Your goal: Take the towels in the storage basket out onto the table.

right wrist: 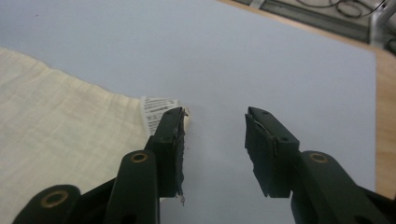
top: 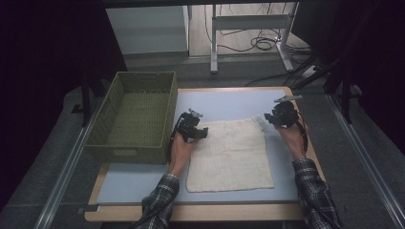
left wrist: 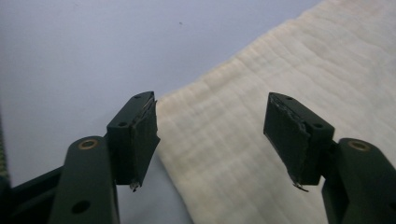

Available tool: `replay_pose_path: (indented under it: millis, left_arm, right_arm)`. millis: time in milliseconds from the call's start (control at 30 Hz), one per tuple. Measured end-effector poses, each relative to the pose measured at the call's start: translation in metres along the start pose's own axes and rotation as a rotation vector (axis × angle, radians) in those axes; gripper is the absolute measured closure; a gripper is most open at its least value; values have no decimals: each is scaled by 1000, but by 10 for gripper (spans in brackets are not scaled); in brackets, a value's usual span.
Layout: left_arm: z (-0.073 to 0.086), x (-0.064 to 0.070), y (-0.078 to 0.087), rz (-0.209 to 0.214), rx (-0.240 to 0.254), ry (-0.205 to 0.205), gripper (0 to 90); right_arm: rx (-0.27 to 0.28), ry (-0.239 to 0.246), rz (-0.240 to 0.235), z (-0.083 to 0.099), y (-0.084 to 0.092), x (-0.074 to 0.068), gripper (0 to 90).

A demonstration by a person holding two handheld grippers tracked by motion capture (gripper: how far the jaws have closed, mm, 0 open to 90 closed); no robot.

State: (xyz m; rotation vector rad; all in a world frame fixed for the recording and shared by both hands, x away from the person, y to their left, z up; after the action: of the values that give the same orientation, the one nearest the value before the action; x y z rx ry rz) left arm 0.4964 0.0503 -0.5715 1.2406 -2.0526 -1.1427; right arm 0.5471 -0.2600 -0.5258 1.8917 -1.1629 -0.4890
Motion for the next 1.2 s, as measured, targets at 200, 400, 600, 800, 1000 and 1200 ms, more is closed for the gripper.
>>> replay_pose_path:
  millis: [200,400,600,800,1000,1200]
  left_arm:
    - [-4,-10,-5,-31,-22,34,422]
    - [0,-25,-11,-45,-40,94,472]
    - [-1,-32,-15,-53,-52,125,502]
    - [-3,-31,-18,4,-46,184,634]
    - [-8,-30,-18,56,-43,187,864]
    - [-43,-34,-6,14,40,157,868]
  right_arm:
    - [-7,-5,-100,6,-12,-4,608]
    - [-26,22,-108,-3,-29,-15,612]
    - [-85,37,-102,-1,-48,-19,606]
    - [-88,37,-160,2,-46,-28,839]
    - [-86,56,-125,-1,-40,-26,860]
    - [-36,31,-77,-17,-26,-9,860]
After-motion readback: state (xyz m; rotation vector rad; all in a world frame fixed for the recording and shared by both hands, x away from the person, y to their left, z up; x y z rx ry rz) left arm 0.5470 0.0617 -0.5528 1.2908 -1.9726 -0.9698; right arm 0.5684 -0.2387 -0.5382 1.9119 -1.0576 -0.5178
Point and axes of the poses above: each handheld gripper's, and its own axes: y roughly backward along the jaws, z roughly out of its underside, x roughly to its right, the point moved 7 cm from there along -y, roughly forward along the jaws, and after that the axes turned 13 degrees about -x, right-handed, at the moved point
